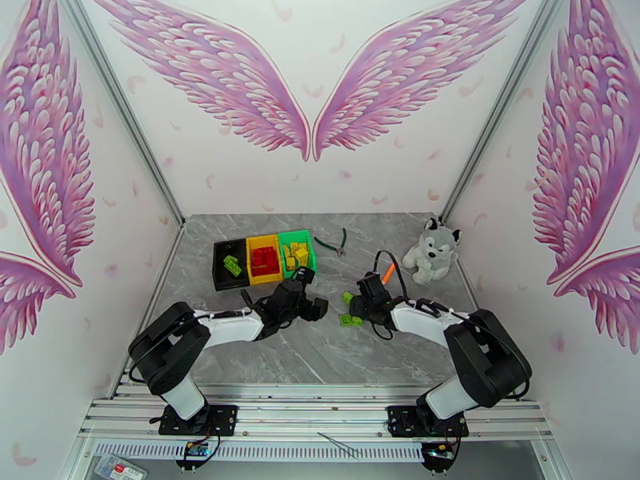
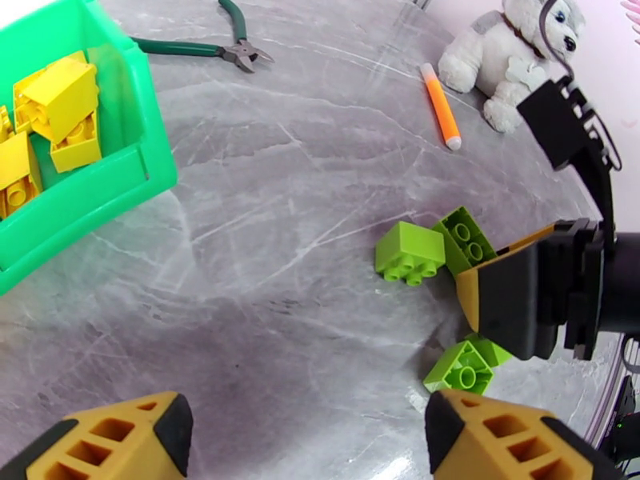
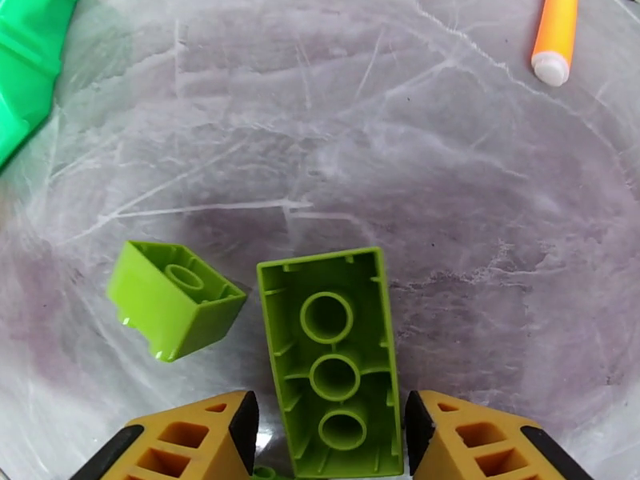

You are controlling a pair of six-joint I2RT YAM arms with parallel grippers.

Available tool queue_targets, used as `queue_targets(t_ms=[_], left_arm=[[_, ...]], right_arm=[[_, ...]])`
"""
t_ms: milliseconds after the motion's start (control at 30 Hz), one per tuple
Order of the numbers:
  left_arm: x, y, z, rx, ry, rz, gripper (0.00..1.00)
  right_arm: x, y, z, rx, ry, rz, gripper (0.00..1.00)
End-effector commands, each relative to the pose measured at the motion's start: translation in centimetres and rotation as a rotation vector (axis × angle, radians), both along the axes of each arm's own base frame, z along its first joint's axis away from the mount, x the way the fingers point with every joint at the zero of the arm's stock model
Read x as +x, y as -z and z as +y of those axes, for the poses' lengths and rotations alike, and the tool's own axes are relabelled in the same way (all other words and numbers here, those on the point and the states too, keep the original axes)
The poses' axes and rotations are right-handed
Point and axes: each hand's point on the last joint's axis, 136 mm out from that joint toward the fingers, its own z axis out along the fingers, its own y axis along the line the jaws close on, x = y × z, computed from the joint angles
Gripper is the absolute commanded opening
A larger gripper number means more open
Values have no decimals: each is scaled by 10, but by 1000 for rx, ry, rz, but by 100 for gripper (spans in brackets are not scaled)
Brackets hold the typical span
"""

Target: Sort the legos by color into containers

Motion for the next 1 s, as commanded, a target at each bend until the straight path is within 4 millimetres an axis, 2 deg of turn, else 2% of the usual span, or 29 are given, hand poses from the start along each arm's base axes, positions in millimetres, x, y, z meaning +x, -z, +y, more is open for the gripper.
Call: queue_targets(t_ms=[0, 233, 400, 567, 667, 767, 867, 967], left_arm=[[7, -6, -3, -26, -4, -7, 82], [10, -7, 1, -39, -14, -3, 82], [15, -12, 13, -57, -53, -2, 82], [21, -25, 42, -71, -134, -20, 90], [23, -42, 65, -79, -189, -58, 93], [24, -57, 92, -67, -256, -99, 98], [24, -67, 123, -57, -346, -127, 99], [25, -68, 157, -72, -449, -122, 99]], right_arm=[[12, -2, 3, 17, 7, -15, 50], [19, -3, 2, 14, 11, -20, 45], [19, -8, -2, -1, 25, -26, 35], [22, -36, 3, 42, 4, -88, 28], [25, -62, 22, 98, -55, -151, 27], [28, -87, 52, 140, -144, -196, 27], [31, -104, 91, 182, -241, -218, 26], [36, -119, 136, 231, -339, -237, 24]])
